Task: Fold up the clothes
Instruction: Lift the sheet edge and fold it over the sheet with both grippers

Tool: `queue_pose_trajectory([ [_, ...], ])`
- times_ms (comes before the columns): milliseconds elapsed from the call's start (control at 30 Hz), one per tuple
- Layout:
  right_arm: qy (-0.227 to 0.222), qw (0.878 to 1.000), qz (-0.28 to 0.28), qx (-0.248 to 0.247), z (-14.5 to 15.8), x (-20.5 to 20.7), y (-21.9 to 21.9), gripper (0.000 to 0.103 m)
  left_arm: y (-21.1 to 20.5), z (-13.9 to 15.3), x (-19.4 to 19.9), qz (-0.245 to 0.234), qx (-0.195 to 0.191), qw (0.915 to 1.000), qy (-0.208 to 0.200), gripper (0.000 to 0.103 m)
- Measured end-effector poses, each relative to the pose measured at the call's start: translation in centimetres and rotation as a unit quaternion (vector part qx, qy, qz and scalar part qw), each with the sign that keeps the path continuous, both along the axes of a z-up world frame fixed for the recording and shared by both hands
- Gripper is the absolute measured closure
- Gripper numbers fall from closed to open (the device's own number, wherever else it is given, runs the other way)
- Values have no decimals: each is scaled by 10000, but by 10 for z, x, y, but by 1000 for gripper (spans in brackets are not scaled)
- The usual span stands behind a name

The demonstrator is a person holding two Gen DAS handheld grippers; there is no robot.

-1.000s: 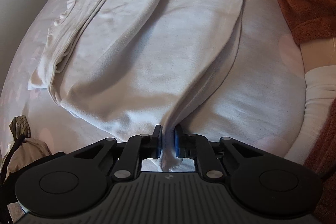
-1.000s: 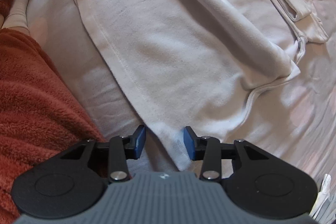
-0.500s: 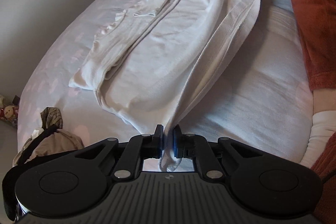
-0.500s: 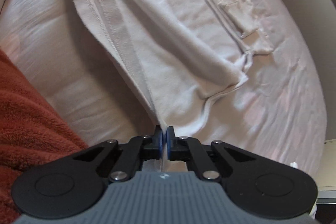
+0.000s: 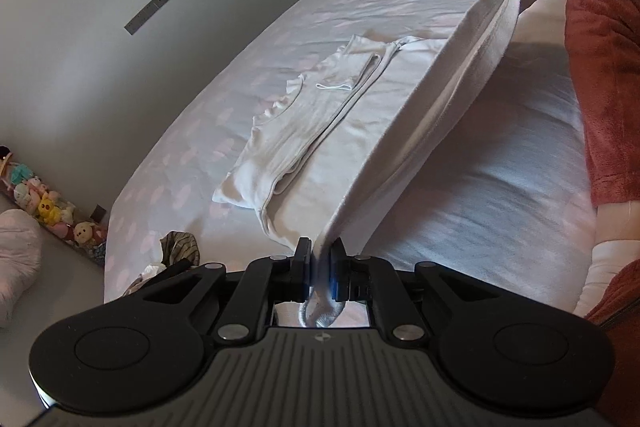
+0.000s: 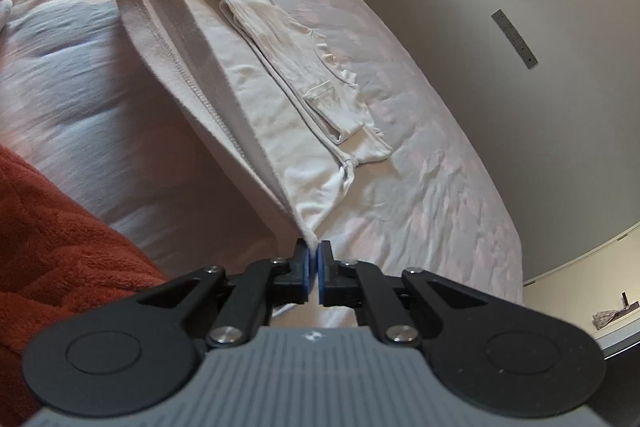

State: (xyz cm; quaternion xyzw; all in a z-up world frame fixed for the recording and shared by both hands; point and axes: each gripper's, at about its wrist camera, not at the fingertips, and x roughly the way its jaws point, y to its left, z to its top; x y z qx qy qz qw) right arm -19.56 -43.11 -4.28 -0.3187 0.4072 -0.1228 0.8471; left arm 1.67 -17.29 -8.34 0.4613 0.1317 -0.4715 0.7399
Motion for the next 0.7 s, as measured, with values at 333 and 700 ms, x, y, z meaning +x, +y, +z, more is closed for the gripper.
queue_pose_trajectory([
  [333,-345,9988,-98,-325,38,64,-39,99,-41,36,56,87,-178,9997,-169,96],
  [700,-394,9962,-41,-775,62,191,-105,99,-132,66,170,214,197,9988,-406,96],
])
